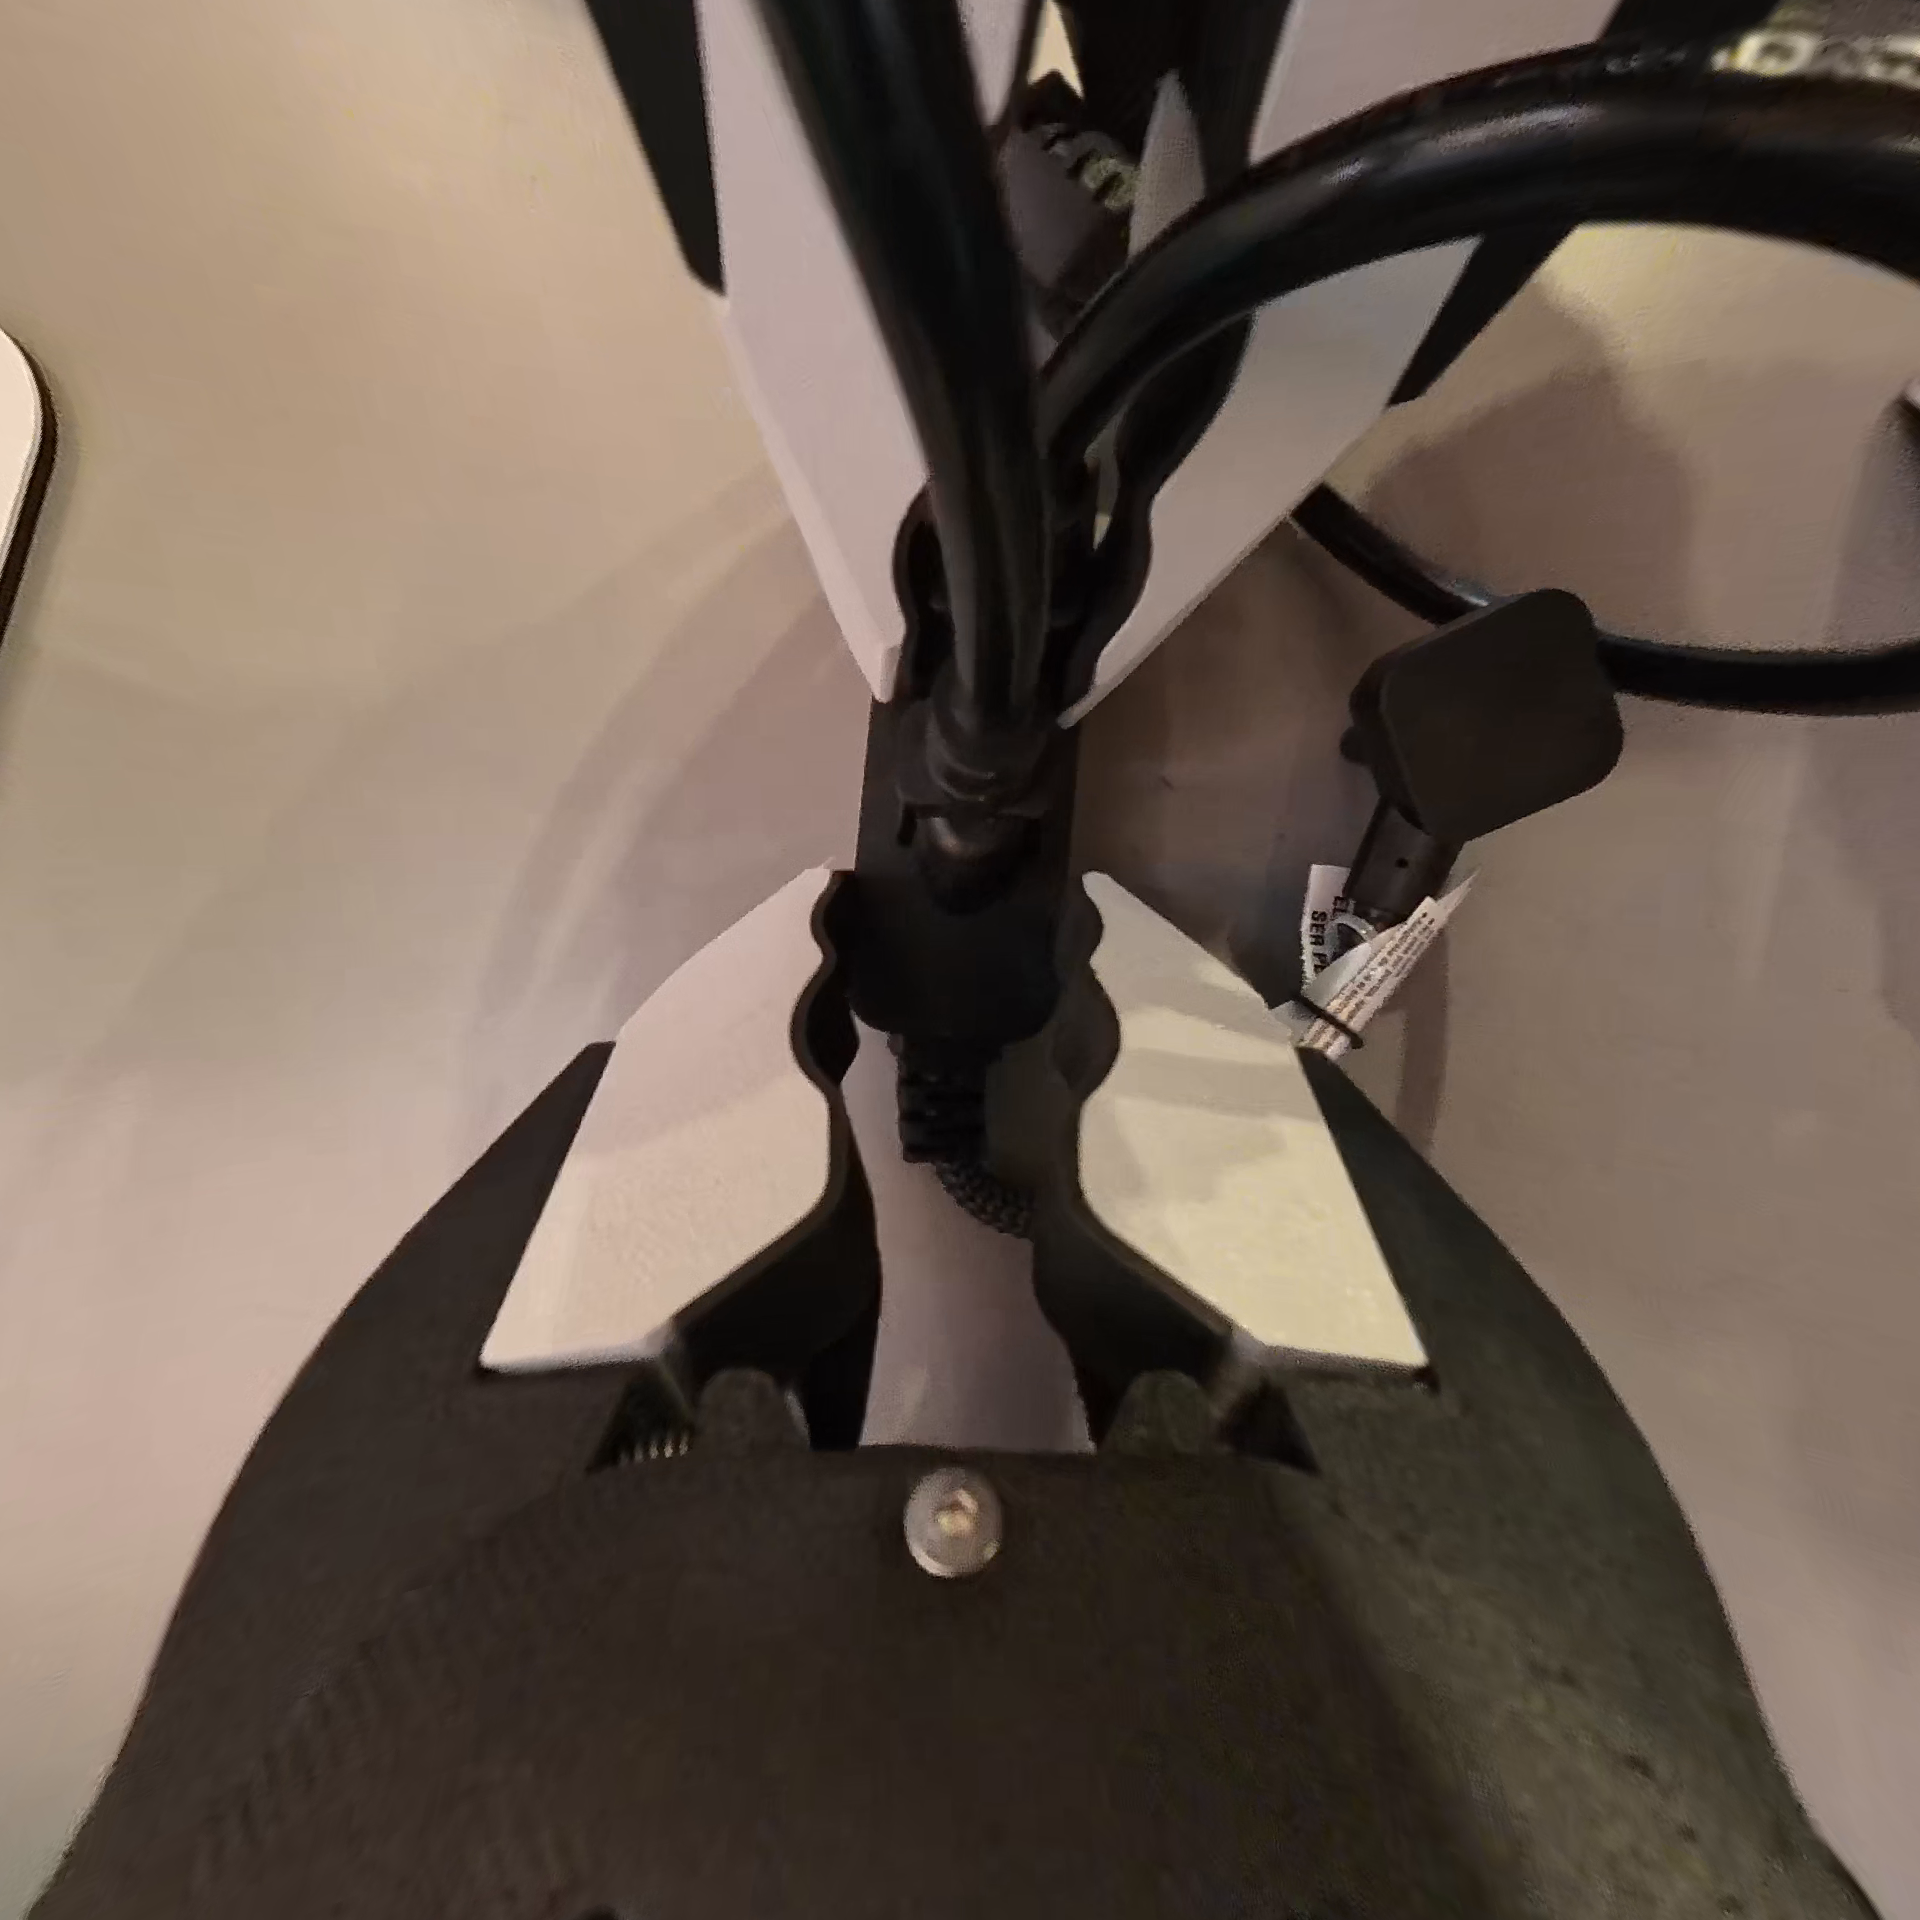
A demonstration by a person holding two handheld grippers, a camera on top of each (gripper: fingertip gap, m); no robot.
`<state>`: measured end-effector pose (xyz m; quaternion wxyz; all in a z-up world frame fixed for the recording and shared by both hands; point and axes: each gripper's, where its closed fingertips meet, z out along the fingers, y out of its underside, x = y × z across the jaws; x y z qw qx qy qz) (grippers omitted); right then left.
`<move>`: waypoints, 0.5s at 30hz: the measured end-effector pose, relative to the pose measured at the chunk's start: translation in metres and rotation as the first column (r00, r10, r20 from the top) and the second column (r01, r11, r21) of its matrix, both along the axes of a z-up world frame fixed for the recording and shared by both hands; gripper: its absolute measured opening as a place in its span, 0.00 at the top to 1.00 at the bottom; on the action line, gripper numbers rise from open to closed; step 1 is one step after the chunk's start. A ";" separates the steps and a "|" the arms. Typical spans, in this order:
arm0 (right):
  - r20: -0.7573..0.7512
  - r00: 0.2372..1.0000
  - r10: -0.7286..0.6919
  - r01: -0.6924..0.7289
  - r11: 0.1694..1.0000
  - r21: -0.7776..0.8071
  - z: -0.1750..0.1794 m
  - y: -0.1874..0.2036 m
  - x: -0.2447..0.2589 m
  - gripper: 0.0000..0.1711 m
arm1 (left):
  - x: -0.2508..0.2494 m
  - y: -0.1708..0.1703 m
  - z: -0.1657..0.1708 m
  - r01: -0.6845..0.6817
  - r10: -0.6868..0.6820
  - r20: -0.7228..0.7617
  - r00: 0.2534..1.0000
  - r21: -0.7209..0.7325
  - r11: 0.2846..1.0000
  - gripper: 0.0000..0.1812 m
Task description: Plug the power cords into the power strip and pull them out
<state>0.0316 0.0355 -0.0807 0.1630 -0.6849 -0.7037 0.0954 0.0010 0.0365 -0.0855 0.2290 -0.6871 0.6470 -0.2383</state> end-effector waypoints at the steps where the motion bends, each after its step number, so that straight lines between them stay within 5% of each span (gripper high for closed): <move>1: 0.000 1.000 0.003 -0.003 1.000 0.022 0.000 0.000 0.000 0.87 | 0.000 0.000 0.000 -0.003 0.003 0.006 1.000 0.000 1.000 0.79; 6: 0.015 0.999 0.037 -0.039 0.990 0.138 0.001 -0.001 0.002 0.87 | 0.002 0.000 0.001 -0.001 0.001 0.008 1.000 0.030 1.000 0.80; 15: -0.132 0.981 -0.146 0.112 0.966 -0.232 0.002 0.002 0.000 0.87 | 0.004 0.001 -0.001 0.003 -0.004 0.033 0.999 0.032 0.999 0.79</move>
